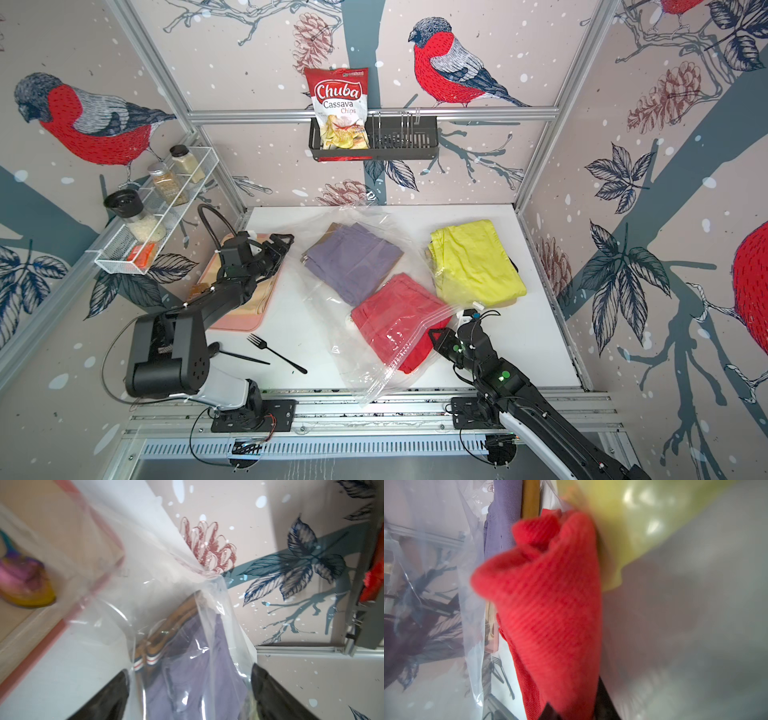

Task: Take the trousers out of the vacuum bag
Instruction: Take out the trousers from the vacuum bag.

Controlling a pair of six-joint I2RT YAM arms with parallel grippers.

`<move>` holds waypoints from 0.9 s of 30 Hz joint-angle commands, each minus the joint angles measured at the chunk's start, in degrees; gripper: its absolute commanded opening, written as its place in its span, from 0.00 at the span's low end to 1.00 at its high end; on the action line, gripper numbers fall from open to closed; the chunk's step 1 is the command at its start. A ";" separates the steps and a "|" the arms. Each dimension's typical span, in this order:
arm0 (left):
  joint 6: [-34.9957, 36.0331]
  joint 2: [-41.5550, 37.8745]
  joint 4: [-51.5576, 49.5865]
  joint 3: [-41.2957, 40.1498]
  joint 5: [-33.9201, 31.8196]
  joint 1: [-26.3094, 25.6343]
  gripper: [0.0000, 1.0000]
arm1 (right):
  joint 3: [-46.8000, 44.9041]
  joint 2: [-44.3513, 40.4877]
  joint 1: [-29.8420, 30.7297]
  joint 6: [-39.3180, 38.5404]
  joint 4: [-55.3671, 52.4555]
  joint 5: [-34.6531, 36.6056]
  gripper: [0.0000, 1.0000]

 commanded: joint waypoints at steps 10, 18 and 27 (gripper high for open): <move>9.00 -10.24 -10.91 0.73 2.85 -8.56 0.98 | -3.41 0.16 -0.44 0.06 14.04 1.73 0.61; 11.88 -3.73 -11.89 5.58 0.72 -21.86 0.98 | -4.85 3.41 -0.63 0.96 18.42 -1.21 0.63; 13.75 7.69 -9.42 11.01 -2.67 -31.64 0.95 | -6.66 5.94 0.24 3.51 19.51 -2.83 0.65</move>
